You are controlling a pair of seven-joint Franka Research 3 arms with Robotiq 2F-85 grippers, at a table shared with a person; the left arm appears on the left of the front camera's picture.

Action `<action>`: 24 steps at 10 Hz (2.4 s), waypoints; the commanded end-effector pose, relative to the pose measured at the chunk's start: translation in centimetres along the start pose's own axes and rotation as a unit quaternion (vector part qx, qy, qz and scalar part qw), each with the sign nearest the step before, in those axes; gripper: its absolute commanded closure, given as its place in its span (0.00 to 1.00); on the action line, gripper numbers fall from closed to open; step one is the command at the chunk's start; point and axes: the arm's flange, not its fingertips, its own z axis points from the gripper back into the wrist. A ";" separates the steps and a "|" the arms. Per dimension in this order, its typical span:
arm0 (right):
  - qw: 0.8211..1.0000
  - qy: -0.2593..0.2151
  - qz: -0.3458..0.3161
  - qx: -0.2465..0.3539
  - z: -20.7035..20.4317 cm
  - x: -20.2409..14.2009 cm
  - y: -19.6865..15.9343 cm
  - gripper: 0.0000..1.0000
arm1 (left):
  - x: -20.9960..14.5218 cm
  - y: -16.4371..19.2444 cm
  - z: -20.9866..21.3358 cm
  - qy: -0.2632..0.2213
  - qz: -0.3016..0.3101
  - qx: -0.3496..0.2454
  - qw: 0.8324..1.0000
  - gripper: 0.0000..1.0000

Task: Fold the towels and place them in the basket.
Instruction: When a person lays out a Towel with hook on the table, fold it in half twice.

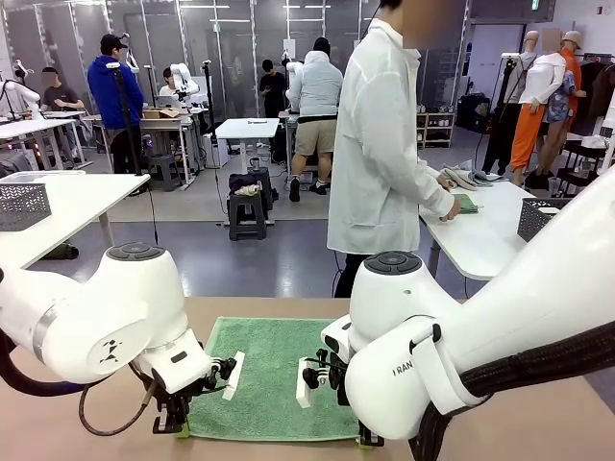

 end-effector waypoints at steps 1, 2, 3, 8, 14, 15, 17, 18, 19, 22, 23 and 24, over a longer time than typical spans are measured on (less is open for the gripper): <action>1.000 -0.007 0.008 0.019 -0.1 -0.3 -0.1 1.00 | 0.3 0.1 -0.1 0.010 0.001 -0.010 1.000 1.00; 1.000 -0.006 0.015 0.024 0.2 -0.2 0.0 1.00 | 0.3 -0.1 0.5 0.010 -0.005 -0.014 1.000 1.00; 1.000 -0.007 0.018 0.019 0.8 -0.2 0.1 1.00 | 0.2 -0.3 1.3 0.006 -0.007 -0.012 1.000 1.00; 0.999 -0.012 0.019 -0.032 6.3 0.3 0.4 1.00 | -1.3 -1.2 5.9 -0.019 0.015 0.029 0.999 1.00; 0.999 -0.018 0.018 -0.037 6.3 0.4 0.3 1.00 | -1.0 -0.4 6.2 -0.016 0.016 0.037 0.999 1.00; 0.999 -0.018 0.018 -0.037 6.3 0.4 0.3 1.00 | -1.0 -0.4 6.2 -0.016 0.016 0.037 0.999 1.00; 0.999 -0.016 0.022 -0.039 6.4 0.3 0.2 0.89 | -1.2 -0.6 6.2 -0.017 0.016 0.036 0.999 0.96; 0.999 -0.018 0.034 -0.010 6.3 0.5 -1.7 0.89 | -1.2 0.9 6.4 -0.018 0.008 0.002 1.000 0.96; 0.999 -0.021 0.039 0.006 6.4 0.6 -3.6 0.89 | -1.4 2.5 6.7 -0.024 0.004 -0.022 0.999 0.96; 0.998 -0.012 0.039 0.053 7.8 1.8 -10.0 0.89 | -1.4 8.4 8.4 -0.029 -0.005 -0.077 0.997 0.96; 0.997 -0.007 0.039 0.065 8.3 2.2 -12.1 0.89 | -1.1 10.6 8.8 -0.030 -0.007 -0.094 0.995 0.96; 0.996 -0.008 0.037 0.078 8.7 2.7 -14.2 0.89 | -0.7 12.7 9.3 -0.029 -0.003 -0.109 0.994 0.96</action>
